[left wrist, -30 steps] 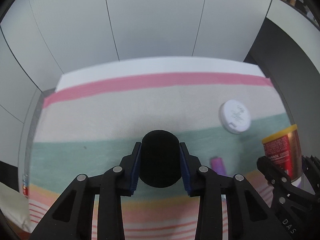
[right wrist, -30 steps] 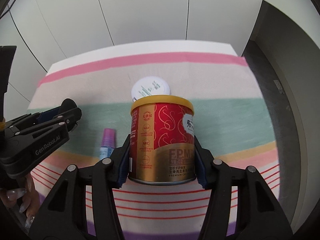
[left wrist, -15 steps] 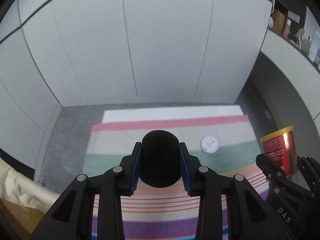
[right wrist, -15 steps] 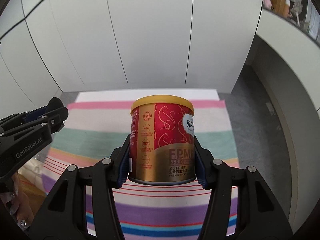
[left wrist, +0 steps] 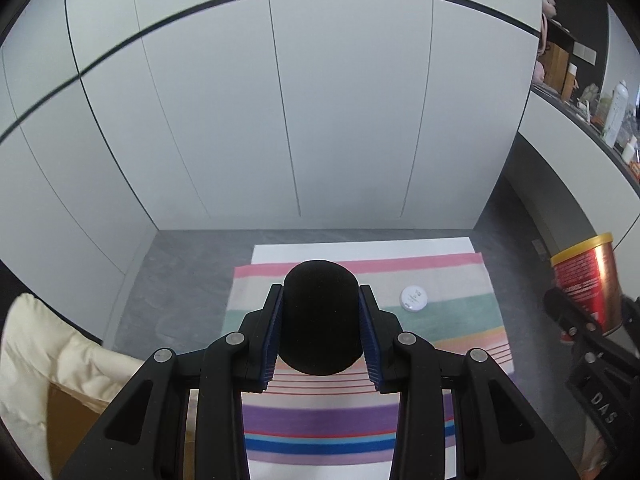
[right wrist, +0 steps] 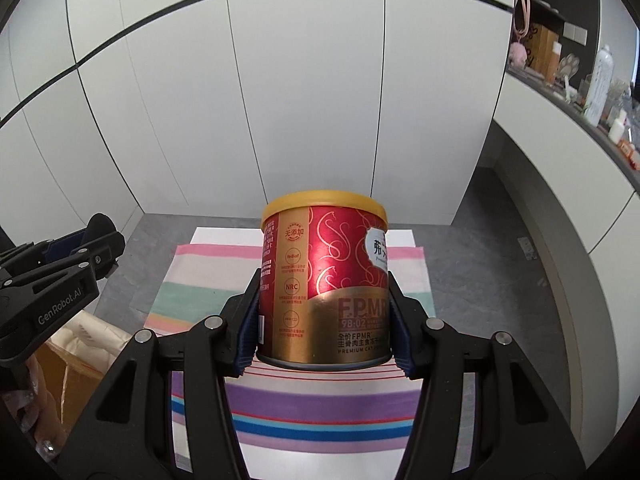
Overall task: Organize objects
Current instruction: 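Lift and carry the black puck and red-gold can over the cardboard box, then lower the puck and can into the box and open both tools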
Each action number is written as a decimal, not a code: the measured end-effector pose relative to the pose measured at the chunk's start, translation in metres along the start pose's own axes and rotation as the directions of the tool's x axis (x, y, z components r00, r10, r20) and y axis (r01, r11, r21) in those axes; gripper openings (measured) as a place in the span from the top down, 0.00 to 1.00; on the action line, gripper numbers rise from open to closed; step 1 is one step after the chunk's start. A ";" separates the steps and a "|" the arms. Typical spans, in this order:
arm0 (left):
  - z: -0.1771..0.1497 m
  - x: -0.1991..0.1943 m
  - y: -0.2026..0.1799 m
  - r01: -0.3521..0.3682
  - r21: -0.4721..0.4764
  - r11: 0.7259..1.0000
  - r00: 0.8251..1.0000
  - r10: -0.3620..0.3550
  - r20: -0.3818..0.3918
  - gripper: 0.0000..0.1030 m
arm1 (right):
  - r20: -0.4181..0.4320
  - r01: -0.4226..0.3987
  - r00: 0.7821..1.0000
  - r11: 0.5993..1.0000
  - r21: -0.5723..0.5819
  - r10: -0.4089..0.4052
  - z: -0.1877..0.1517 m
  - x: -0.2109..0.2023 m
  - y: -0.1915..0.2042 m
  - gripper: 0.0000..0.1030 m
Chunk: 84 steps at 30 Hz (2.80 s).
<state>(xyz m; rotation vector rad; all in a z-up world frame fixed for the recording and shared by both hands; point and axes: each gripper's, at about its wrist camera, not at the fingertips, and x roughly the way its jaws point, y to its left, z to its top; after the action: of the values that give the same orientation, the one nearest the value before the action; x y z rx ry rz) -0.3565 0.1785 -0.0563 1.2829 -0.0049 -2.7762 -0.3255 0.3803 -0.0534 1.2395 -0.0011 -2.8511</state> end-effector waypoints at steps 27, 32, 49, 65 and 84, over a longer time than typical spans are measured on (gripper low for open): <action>-0.124 -0.109 -0.020 0.007 -0.007 1.000 0.997 -0.007 0.075 0.65 | 0.019 0.005 1.000 1.000 0.002 -0.005 -0.082 -0.083 -0.015 0.46; -0.149 -0.128 -0.014 0.020 -0.004 1.000 0.997 -0.019 0.072 0.65 | 0.001 -0.002 1.000 1.000 -0.005 0.002 -0.117 -0.102 -0.018 0.46; -0.175 -0.144 0.010 0.046 -0.028 0.999 0.997 -0.045 0.060 0.65 | -0.056 -0.005 0.998 1.000 0.028 0.007 -0.170 -0.124 -0.033 0.46; -0.214 -0.147 0.154 -0.143 -0.260 0.955 0.989 0.149 0.004 0.64 | -0.083 -0.168 0.984 0.977 -0.132 0.158 -0.153 -0.104 0.087 0.46; -0.305 -0.139 0.355 -0.444 -0.520 0.730 0.893 0.407 -0.191 0.64 | -0.285 -0.473 0.881 0.729 -0.495 0.378 -0.192 -0.076 0.386 0.46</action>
<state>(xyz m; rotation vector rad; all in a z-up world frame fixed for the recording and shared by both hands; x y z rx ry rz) -0.0084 -0.1550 -0.1346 1.0436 0.4227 -2.1083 -0.1216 -0.0005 -0.1237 1.1447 0.4505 -2.1149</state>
